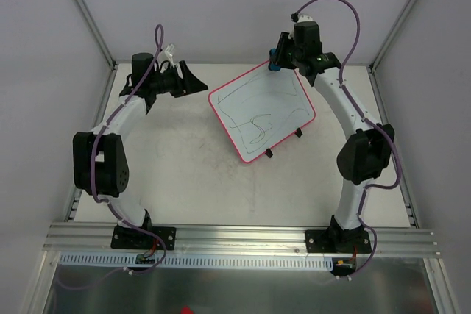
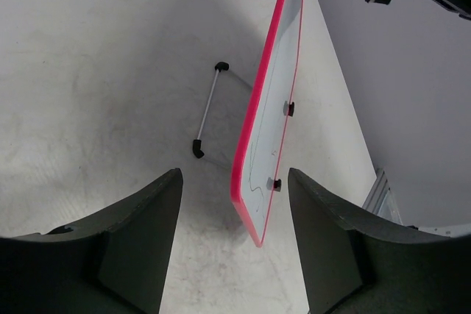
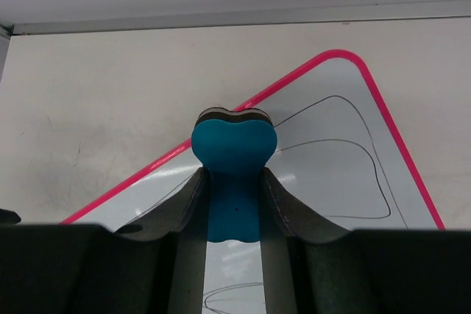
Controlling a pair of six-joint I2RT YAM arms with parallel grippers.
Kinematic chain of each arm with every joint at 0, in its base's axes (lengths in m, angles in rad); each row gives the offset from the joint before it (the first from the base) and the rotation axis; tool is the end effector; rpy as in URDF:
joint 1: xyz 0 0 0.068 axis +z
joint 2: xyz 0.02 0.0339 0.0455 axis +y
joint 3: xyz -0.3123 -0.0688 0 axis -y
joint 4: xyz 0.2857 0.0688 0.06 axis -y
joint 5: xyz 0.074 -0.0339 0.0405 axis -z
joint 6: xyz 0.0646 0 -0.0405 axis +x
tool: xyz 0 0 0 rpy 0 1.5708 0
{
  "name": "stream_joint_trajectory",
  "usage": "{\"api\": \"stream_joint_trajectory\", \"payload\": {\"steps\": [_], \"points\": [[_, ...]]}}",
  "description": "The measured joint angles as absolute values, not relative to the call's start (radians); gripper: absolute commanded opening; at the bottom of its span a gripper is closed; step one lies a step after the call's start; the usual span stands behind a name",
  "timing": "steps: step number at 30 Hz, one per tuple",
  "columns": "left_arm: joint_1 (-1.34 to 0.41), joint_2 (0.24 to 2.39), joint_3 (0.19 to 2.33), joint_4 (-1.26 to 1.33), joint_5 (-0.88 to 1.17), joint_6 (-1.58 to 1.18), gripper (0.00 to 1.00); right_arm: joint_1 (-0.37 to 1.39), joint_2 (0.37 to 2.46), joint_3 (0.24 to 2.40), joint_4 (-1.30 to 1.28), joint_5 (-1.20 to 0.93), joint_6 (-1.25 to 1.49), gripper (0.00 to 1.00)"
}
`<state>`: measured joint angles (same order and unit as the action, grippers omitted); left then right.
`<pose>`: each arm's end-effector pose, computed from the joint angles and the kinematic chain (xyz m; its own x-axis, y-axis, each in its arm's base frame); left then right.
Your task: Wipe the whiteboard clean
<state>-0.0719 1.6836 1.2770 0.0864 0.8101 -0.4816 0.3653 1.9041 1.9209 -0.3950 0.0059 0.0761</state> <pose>0.4493 -0.0793 0.3286 -0.6188 -0.2756 -0.7356 0.5062 0.5761 -0.6417 0.5004 0.1910 0.4222 -0.3707 -0.0604 -0.9268 -0.3249 0.9433 0.0685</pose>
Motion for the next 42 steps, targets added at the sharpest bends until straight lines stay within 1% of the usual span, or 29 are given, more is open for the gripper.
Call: {"api": "stream_joint_trajectory", "payload": {"steps": [2,5,9,10,11,15,19,21,28,30,31,34,38,42], "points": [[-0.075,1.7,1.281,0.091,0.815,-0.48,0.63,0.353,1.943,1.951,-0.393,-0.001,0.088,0.0],[-0.085,1.718,1.282,0.093,0.828,-0.471,0.64,0.342,1.98,1.971,-0.387,-0.004,0.097,0.0],[-0.099,1.746,1.296,0.093,0.844,-0.457,0.57,0.338,2.014,1.973,-0.377,0.011,0.101,0.0],[-0.101,1.755,1.302,0.093,0.851,-0.455,0.52,0.338,2.021,1.973,-0.375,0.012,0.101,0.0],[-0.105,1.761,1.307,0.093,0.857,-0.453,0.5,0.338,2.025,1.973,-0.373,0.014,0.101,0.0],[-0.106,1.771,1.312,0.093,0.863,-0.443,0.45,0.338,2.036,1.973,-0.37,0.016,0.104,0.0],[-0.105,1.778,1.316,0.094,0.875,-0.43,0.43,0.338,2.039,1.975,-0.367,0.023,0.105,0.0],[-0.105,1.781,1.316,0.094,0.882,-0.426,0.46,0.338,2.04,1.975,-0.358,0.024,0.105,0.0],[-0.108,1.782,1.315,0.094,0.894,-0.404,0.46,0.338,2.04,1.975,-0.338,0.023,0.116,0.0],[-0.111,1.782,1.315,0.094,0.898,-0.402,0.45,0.338,2.041,1.975,-0.334,0.023,0.117,0.0],[-0.113,1.782,1.316,0.094,0.902,-0.4,0.42,0.338,2.042,1.975,-0.332,0.023,0.117,0.0],[-0.118,1.787,1.316,0.096,0.915,-0.395,0.39,0.338,2.045,1.975,-0.332,0.023,0.119,0.0],[-0.119,1.81,1.316,0.099,0.936,-0.392,0.32,0.338,2.047,1.975,-0.332,0.024,0.125,0.0],[-0.119,1.82,1.31,0.098,0.941,-0.383,0.28,0.338,2.053,1.975,-0.331,0.031,0.132,0.0]]}}
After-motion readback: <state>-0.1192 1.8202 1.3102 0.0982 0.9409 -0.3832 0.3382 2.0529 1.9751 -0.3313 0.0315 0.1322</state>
